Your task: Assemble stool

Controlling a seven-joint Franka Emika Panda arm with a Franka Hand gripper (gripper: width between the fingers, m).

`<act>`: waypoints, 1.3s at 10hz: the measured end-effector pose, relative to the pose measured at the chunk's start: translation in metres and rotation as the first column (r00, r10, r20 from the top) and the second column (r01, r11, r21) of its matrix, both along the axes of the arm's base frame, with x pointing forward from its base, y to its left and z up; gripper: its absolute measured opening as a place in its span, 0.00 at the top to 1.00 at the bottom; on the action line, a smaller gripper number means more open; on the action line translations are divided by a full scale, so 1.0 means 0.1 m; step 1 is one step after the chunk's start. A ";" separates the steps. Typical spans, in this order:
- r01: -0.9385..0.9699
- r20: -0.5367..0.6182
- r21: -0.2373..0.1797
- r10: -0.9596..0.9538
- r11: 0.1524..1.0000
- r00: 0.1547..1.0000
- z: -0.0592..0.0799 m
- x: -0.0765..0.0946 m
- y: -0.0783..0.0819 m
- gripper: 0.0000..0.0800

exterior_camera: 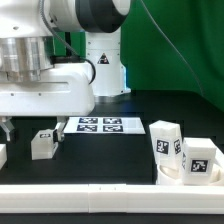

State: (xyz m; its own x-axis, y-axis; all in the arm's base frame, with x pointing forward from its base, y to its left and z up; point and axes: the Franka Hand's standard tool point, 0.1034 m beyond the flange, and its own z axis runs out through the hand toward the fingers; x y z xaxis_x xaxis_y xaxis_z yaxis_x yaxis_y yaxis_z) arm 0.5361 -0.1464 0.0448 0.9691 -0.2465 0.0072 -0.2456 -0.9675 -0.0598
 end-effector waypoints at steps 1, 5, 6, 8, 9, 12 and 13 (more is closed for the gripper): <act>-0.003 -0.020 0.015 0.003 1.000 1.000 0.03 0.04 0.04 0.19; -0.032 -0.215 0.093 0.051 0.995 0.975 0.05 0.02 0.11 0.19; -0.041 -0.270 0.116 0.071 0.992 0.960 0.03 0.01 0.12 0.19; -0.065 -0.350 0.127 0.106 0.990 0.931 0.02 -0.04 0.08 0.19; -0.060 -0.395 0.150 0.116 0.987 0.911 0.01 -0.06 0.10 0.19; -0.040 -0.542 0.214 0.153 0.976 0.827 -0.04 -0.14 0.14 0.19; -0.050 -0.608 0.219 0.176 0.975 0.774 -0.11 -0.25 0.12 0.19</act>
Offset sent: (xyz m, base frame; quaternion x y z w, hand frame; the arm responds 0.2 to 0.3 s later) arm 0.0000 0.0000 0.0000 0.0000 -0.1938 0.0000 0.9810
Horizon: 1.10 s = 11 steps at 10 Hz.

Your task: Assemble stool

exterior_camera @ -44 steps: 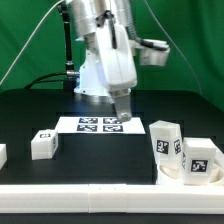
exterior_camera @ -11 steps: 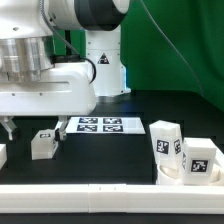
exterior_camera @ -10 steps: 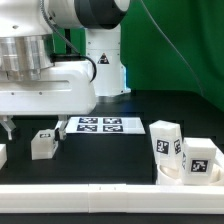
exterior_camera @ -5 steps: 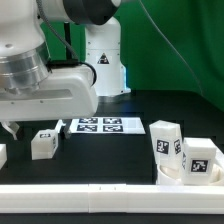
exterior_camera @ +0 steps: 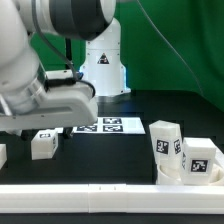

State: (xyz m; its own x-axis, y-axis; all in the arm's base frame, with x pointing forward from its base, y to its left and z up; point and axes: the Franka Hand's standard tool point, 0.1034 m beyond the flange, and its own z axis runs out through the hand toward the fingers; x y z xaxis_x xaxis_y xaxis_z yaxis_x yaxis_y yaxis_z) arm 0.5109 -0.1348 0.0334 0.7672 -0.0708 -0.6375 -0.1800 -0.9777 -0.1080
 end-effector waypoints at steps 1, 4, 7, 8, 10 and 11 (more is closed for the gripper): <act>-0.011 -0.040 0.003 0.011 1.000 0.999 -0.05 -0.06 -0.01 0.19; -0.040 -0.199 0.015 0.042 0.999 0.979 -0.15 -0.19 -0.08 0.19; -0.038 -0.181 0.008 0.038 0.999 0.983 -0.21 -0.18 -0.08 0.19; -0.037 -0.181 0.008 0.038 0.999 0.983 -0.21 -0.19 -0.08 0.19; -0.039 -0.180 0.009 0.040 0.999 0.983 -0.23 -0.20 -0.07 0.19; -0.039 -0.181 0.007 0.040 0.999 0.983 -0.23 -0.20 -0.07 0.34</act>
Offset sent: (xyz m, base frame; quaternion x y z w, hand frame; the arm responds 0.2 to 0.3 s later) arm -0.0112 -0.0082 0.0028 -0.0102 -0.0612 0.0092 0.9980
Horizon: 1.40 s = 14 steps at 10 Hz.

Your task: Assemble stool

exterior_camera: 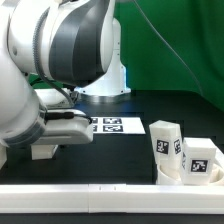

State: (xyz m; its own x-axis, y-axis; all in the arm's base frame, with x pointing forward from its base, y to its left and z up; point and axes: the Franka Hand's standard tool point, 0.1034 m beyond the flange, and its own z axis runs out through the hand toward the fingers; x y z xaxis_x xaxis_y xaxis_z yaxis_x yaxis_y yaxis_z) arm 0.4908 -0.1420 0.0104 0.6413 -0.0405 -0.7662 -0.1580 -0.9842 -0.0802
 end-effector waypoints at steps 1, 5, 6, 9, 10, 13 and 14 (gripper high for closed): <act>0.000 0.001 -0.001 0.000 1.000 1.000 0.00 0.00 0.00 0.34; 0.002 0.003 -0.001 -0.002 1.000 1.000 0.00 0.00 -0.01 0.59; -0.002 0.004 0.002 0.002 1.000 1.000 0.04 0.03 0.02 0.59; -0.013 0.051 -0.005 0.014 1.000 0.999 0.44 0.26 0.39 0.59; 0.015 0.055 -0.037 -0.013 0.999 0.998 0.55 0.29 0.53 0.59; 0.060 0.081 -0.103 -0.052 0.993 0.995 0.73 0.42 0.84 0.59; 0.064 0.080 -0.104 -0.055 0.993 0.995 0.72 0.41 0.82 0.59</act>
Offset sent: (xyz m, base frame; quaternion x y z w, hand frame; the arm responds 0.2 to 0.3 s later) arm 0.0014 -0.0005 -0.0012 -0.0005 0.0022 -0.0069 1.0000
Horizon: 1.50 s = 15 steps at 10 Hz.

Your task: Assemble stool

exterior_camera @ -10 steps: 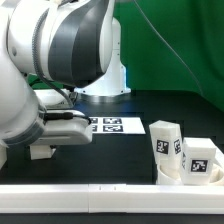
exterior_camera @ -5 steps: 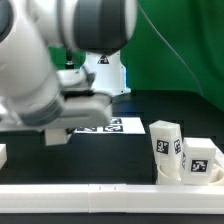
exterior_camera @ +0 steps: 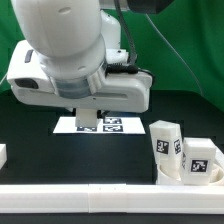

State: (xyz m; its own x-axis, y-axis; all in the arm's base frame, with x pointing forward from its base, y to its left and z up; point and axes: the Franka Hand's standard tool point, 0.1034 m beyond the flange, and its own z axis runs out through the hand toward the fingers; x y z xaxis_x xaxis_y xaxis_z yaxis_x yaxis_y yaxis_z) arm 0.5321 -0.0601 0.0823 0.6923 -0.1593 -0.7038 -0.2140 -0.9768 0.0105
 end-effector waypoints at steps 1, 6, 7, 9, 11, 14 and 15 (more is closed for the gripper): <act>-0.001 0.037 -0.008 0.001 1.000 0.999 -0.02 0.06 -0.02 0.59; 0.018 0.292 -0.050 -0.003 0.999 0.957 0.10 0.24 0.01 0.59; 0.028 0.353 -0.055 -0.007 0.998 0.936 0.20 0.29 0.04 0.59; 0.079 0.466 -0.076 -0.034 0.994 0.884 0.43 0.23 0.19 0.59; 0.101 0.555 -0.092 -0.033 0.991 0.831 0.55 0.26 0.35 0.59; 0.124 0.720 -0.116 -0.002 0.986 0.694 0.50 0.35 0.34 0.59; 0.131 0.786 -0.126 0.019 0.983 0.618 0.49 0.39 0.36 0.59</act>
Offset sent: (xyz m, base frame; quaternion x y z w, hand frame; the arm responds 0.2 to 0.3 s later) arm 0.0000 0.0000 0.0000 0.0000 0.1938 0.0000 0.9810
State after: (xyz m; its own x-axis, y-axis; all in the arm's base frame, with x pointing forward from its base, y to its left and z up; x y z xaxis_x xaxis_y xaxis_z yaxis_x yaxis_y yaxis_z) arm 0.5708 -0.0239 0.1313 0.9525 -0.2713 0.1387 -0.2685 -0.9625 -0.0385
